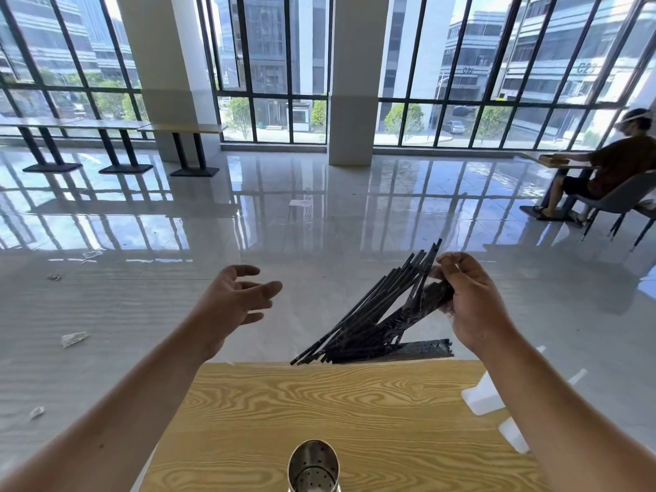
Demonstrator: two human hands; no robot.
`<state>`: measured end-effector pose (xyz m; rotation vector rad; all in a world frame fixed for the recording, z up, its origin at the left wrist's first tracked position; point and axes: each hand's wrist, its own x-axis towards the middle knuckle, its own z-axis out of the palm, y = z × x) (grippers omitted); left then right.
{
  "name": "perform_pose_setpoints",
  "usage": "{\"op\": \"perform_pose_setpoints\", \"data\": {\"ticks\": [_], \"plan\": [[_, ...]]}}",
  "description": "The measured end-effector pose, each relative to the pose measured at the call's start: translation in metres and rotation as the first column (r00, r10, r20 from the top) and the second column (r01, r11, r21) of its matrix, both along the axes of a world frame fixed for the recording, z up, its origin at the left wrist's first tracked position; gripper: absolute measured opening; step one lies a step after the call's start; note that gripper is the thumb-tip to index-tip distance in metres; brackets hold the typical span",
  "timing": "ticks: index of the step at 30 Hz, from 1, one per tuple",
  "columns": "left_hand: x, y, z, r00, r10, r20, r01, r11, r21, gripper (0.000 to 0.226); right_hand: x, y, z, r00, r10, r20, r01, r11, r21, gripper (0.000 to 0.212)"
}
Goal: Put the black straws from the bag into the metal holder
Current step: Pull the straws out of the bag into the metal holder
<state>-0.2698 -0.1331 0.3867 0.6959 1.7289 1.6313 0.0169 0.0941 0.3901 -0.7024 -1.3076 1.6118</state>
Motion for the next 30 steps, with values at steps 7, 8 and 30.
{"op": "perform_pose_setpoints", "data": {"ticks": [7, 8, 30], "plan": [[-0.007, -0.001, -0.002, 0.83, 0.346, -0.436, -0.388, 0.921, -0.007, 0.047, 0.002, 0.001, -0.001, 1.0, -0.002, -0.005, 0.002, 1.0, -0.001, 0.035], [-0.007, -0.001, 0.0, 0.908, 0.263, -0.327, -0.276, 0.961, 0.009, 0.048, 0.002, 0.001, -0.001, 1.0, -0.003, -0.006, 0.003, 1.0, -0.002, 0.034], [0.008, -0.001, 0.007, 0.998, -0.044, -0.035, 0.045, 0.998, 0.035, 0.045, 0.001, -0.003, 0.004, 1.0, -0.01, 0.026, 0.01, 1.0, -0.003, 0.027]]}}
